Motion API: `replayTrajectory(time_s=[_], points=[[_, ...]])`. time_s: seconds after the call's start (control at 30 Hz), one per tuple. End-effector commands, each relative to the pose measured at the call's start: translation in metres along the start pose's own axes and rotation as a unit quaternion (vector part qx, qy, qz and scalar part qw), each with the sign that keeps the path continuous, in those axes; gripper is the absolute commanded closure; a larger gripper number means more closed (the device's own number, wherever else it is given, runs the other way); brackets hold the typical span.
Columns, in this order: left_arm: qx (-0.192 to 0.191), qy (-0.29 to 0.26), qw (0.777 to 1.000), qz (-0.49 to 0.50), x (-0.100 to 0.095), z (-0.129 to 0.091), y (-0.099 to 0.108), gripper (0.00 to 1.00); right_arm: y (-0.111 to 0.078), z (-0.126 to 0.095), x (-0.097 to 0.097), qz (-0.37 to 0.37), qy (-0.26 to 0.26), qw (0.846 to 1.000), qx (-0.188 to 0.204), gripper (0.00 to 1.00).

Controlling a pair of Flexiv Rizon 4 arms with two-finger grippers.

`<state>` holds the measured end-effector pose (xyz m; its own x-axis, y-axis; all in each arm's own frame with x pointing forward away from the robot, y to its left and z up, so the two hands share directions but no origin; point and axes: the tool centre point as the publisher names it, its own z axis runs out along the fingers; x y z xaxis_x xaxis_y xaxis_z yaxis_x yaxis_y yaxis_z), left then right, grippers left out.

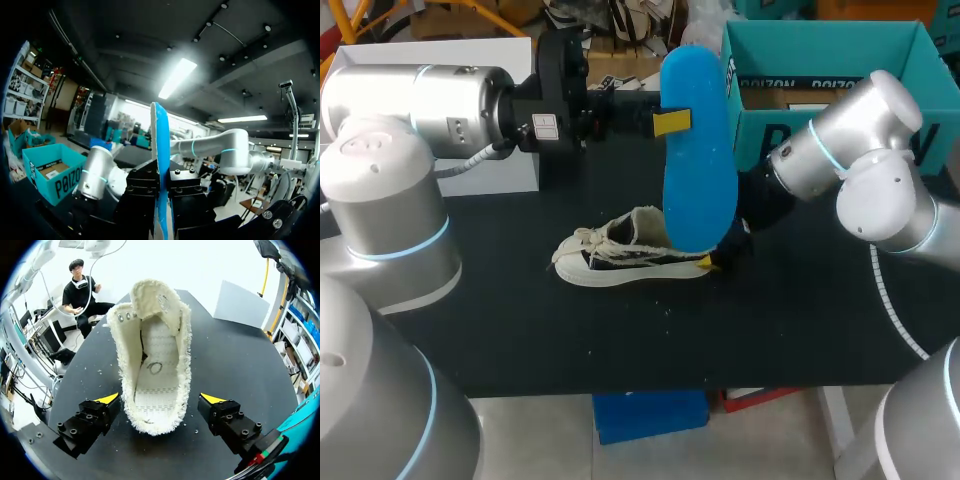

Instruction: Take the shoe out of the shoebox, open the shoe tongue, remove and reinsert the insole, then place the shoe into the shoebox

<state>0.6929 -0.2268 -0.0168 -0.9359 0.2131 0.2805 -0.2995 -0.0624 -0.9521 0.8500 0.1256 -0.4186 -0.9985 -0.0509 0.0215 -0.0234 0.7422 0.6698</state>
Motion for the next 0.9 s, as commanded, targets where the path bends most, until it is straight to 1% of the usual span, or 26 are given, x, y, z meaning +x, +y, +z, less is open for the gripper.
replayTrajectory(time_s=[0.03, 0.27, 0.57, 0.9], points=[[0.001, -0.002, 1.000, 0.001, 0.000, 0.002, 0.001, 1.00, -0.005, 0.006, 0.000, 0.001, 0.000, 1.000, -0.026, 0.00], [0.001, -0.002, 1.000, 0.001, 0.000, 0.002, 0.001, 1.00, -0.007, 0.013, 0.003, 0.004, 0.003, 0.999, -0.051, 0.00], [0.001, -0.002, 1.000, 0.001, 0.000, 0.002, 0.001, 1.00, -0.013, 0.018, 0.005, 0.013, 0.003, 0.997, -0.081, 0.00], [0.001, -0.002, 1.000, 0.001, 0.000, 0.002, 0.001, 1.00, -0.016, 0.020, 0.003, 0.015, 0.006, 0.996, -0.086, 0.00]])
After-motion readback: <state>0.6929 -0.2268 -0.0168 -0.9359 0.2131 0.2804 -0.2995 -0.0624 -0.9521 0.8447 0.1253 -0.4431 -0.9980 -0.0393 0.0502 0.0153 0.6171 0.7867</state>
